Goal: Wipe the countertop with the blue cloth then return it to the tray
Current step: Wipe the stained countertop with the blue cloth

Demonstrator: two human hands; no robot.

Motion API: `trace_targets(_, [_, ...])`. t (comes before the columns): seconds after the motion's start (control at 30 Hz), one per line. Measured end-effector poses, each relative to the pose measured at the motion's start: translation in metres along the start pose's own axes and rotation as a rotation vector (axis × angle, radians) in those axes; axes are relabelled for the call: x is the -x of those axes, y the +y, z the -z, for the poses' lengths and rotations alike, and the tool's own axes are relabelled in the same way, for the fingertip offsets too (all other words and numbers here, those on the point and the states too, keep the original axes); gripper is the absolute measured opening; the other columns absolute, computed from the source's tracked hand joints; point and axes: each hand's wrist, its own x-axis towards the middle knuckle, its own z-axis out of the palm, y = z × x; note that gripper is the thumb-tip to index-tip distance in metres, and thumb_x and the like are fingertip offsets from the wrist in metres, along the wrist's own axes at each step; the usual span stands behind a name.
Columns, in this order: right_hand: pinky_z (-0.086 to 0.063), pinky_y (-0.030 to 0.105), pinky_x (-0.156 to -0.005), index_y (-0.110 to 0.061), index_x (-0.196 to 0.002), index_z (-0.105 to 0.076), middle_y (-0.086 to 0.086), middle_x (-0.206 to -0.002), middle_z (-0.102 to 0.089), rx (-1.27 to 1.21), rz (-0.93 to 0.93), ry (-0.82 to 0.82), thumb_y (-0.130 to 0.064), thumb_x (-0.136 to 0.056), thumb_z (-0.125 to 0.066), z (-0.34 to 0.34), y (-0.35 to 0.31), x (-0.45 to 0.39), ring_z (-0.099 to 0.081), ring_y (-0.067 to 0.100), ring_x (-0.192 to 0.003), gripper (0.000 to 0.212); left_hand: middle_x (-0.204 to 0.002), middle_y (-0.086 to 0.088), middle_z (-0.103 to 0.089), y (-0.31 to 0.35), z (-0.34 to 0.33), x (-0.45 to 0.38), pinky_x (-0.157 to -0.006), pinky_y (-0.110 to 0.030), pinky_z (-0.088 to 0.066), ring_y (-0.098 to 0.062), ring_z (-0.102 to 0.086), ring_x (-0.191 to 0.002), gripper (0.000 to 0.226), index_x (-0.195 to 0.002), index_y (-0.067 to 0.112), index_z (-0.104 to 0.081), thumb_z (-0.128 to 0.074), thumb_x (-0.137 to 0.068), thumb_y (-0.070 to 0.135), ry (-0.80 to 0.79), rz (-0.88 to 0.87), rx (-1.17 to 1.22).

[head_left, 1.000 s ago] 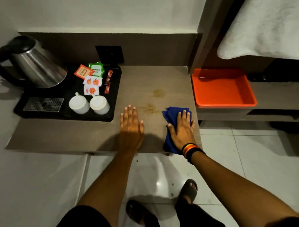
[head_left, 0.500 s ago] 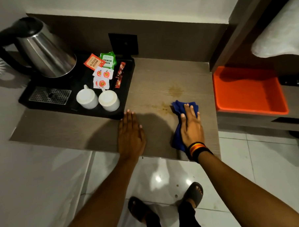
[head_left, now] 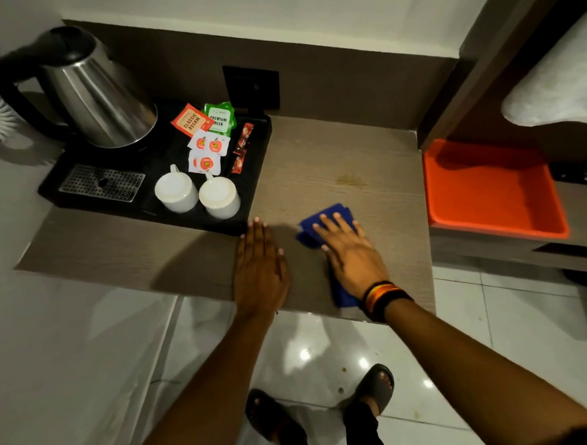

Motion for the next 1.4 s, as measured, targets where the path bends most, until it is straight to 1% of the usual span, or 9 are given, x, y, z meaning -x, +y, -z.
trace_targets(0.2, [-0.011,0.048,-0.124,-0.030,-0.151,-0.033,-0.005,-0.161,-0.027,-0.036,-0.197,0.047,-0.029,-0.103,-0.036,0.012,0.012,-0.056,-0.014,0.019,-0.152,0.048,-0.172,-0.017,-0.022,-0.003,-0.004,-0.001,-0.133,-0.046,-0.017,-0.028,-0.020,-0.161,0.066,-0.163,0.005,-0.019,-0.021,-0.105,0.037,0.034,0.000,0.024])
trace_targets(0.33, [-0.012,0.046,-0.123,-0.030,-0.149,-0.036,-0.005,-0.160,-0.030,-0.001,0.094,-0.075,-0.027,-0.102,-0.040,0.005,-0.005,-0.036,-0.019,0.021,-0.151,0.047,-0.171,-0.020,-0.023,0.000,-0.002,0.002,-0.132,-0.049,-0.020,-0.031,-0.019,-0.161,0.062,-0.162,0.001,-0.022,-0.030,-0.107,0.030,0.017,-0.028,-0.002])
trace_targets(0.43, [-0.011,0.042,-0.123,-0.032,-0.150,-0.034,-0.009,-0.160,-0.029,-0.009,0.203,-0.131,-0.029,-0.103,-0.039,0.019,0.026,0.012,-0.017,0.018,-0.151,0.047,-0.171,-0.021,-0.022,0.005,0.004,-0.005,-0.132,-0.049,-0.017,-0.033,-0.016,-0.161,0.060,-0.161,0.000,-0.023,-0.037,-0.108,0.024,-0.007,-0.123,-0.004])
trace_targets(0.63, [-0.007,0.045,-0.125,-0.037,-0.153,-0.023,-0.011,-0.163,-0.019,-0.034,-0.008,-0.117,-0.036,-0.106,-0.031,0.050,0.099,0.048,-0.007,0.013,-0.152,0.047,-0.173,-0.017,-0.020,0.011,0.003,-0.027,-0.133,-0.048,-0.015,-0.030,-0.013,-0.162,0.059,-0.163,0.004,-0.021,-0.037,-0.110,0.024,-0.024,-0.189,0.044])
trace_targets(0.87, [-0.014,0.048,-0.123,-0.030,-0.152,-0.030,-0.006,-0.160,-0.030,0.026,-0.238,0.054,-0.029,-0.105,-0.036,0.027,0.042,0.098,-0.016,0.017,-0.151,0.048,-0.175,-0.015,-0.010,0.012,0.001,-0.029,-0.134,-0.047,-0.009,-0.027,-0.004,-0.163,0.061,-0.164,0.005,-0.011,-0.029,-0.111,0.028,-0.033,-0.182,0.077])
trace_targets(1.1, [-0.009,0.054,-0.123,-0.025,-0.155,-0.019,-0.001,-0.164,-0.016,0.022,-0.542,0.144,-0.020,-0.100,-0.042,-0.003,-0.001,0.015,-0.007,0.025,-0.152,0.059,-0.172,-0.021,-0.018,0.020,-0.007,-0.050,-0.133,-0.051,-0.013,-0.033,-0.014,-0.161,0.059,-0.163,0.002,-0.017,-0.034,-0.110,0.024,-0.007,-0.170,0.006])
trace_targets(1.17, [-0.006,0.053,-0.123,-0.024,-0.155,-0.016,0.000,-0.165,-0.012,0.001,-0.555,0.130,-0.021,-0.101,-0.041,-0.005,-0.004,0.013,-0.004,0.025,-0.153,0.060,-0.172,-0.021,-0.019,0.021,-0.006,-0.051,-0.133,-0.051,-0.013,-0.034,-0.014,-0.161,0.059,-0.163,0.003,-0.018,-0.034,-0.110,0.024,-0.005,-0.149,0.002])
trace_targets(1.3, [-0.013,0.054,-0.122,-0.022,-0.154,-0.025,0.002,-0.164,-0.019,-0.060,-0.448,0.113,-0.022,-0.102,-0.038,0.007,0.011,0.044,-0.010,0.024,-0.152,0.053,-0.171,-0.022,-0.020,0.022,-0.003,-0.049,-0.133,-0.050,-0.014,-0.034,-0.015,-0.161,0.061,-0.162,-0.001,-0.020,-0.025,-0.108,0.026,-0.016,-0.116,-0.003])
trace_targets(1.4, [-0.015,0.056,-0.121,-0.020,-0.150,-0.033,0.007,-0.162,-0.025,-0.067,-0.518,0.158,-0.019,-0.099,-0.042,0.015,0.038,0.025,-0.016,0.027,-0.151,0.052,-0.173,-0.019,-0.017,0.019,-0.003,-0.051,-0.133,-0.049,-0.011,-0.031,-0.012,-0.162,0.063,-0.163,0.003,-0.016,-0.023,-0.107,0.031,-0.028,-0.095,0.007])
